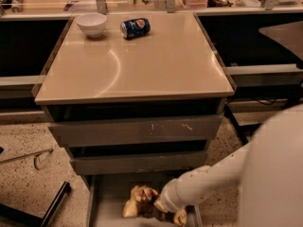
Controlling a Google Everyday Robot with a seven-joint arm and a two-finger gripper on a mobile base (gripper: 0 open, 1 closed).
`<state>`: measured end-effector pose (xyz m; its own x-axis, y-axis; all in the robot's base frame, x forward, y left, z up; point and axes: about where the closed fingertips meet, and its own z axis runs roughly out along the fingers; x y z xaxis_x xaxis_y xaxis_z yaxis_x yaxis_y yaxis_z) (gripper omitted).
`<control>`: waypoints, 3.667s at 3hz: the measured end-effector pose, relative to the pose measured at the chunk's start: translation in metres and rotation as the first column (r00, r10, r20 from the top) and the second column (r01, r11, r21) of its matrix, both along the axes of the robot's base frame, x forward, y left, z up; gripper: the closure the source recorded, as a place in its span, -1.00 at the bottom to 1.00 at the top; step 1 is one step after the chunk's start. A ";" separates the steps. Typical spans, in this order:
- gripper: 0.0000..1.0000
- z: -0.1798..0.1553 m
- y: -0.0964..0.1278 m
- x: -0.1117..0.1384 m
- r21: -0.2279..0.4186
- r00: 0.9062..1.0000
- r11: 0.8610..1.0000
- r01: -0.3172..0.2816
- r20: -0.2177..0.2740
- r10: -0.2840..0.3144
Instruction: Place brown chip bag into bottom drawer
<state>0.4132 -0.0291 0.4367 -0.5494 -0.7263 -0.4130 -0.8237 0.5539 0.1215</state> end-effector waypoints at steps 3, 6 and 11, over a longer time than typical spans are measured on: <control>1.00 -0.109 -0.055 -0.014 -0.053 0.990 0.988 0.143 -0.006 -0.144; 1.00 -0.180 0.028 -0.038 0.247 0.994 0.967 0.059 -0.100 -0.035; 1.00 -0.213 -0.009 0.078 0.329 0.981 0.937 0.118 0.110 -0.162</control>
Offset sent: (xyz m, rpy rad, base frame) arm 0.0267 -0.0565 -0.1444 0.0774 -0.0979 -0.3004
